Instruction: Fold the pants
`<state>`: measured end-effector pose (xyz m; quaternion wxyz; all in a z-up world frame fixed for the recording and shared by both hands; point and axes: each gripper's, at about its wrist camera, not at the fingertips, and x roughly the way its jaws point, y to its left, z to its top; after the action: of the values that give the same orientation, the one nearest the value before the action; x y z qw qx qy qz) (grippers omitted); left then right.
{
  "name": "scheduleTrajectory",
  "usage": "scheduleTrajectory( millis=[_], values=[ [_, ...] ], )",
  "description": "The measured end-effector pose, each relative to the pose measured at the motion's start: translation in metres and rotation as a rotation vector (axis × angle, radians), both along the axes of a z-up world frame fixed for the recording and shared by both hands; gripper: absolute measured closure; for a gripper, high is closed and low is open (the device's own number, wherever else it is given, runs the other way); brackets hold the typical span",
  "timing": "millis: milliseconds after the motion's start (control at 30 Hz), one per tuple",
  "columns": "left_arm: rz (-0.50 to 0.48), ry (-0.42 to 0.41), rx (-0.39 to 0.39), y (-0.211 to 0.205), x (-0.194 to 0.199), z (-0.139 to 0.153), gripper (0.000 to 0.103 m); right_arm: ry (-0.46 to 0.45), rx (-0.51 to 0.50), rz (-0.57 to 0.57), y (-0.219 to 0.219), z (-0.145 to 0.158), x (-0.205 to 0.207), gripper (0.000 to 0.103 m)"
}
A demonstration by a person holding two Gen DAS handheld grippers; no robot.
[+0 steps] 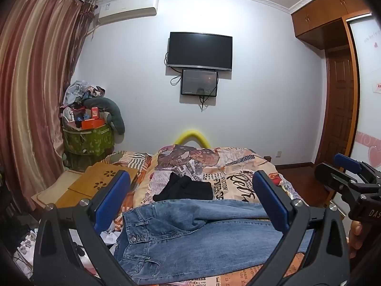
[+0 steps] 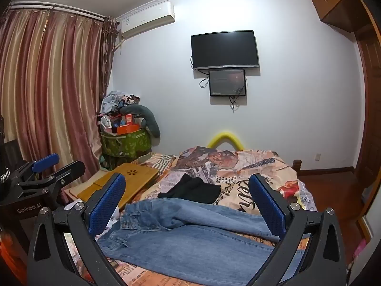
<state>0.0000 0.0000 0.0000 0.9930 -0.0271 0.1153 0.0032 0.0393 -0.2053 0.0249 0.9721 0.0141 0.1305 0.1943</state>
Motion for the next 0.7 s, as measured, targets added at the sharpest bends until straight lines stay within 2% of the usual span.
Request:
scheduleTrajectory(
  millis=[700],
  values=[
    [0.004,0.002,0.002,-0.0029,0.0002,0.0054,0.000,0.000,0.005,-0.006,-0.0024,-0.0010,0.0008,0.000]
  ],
)
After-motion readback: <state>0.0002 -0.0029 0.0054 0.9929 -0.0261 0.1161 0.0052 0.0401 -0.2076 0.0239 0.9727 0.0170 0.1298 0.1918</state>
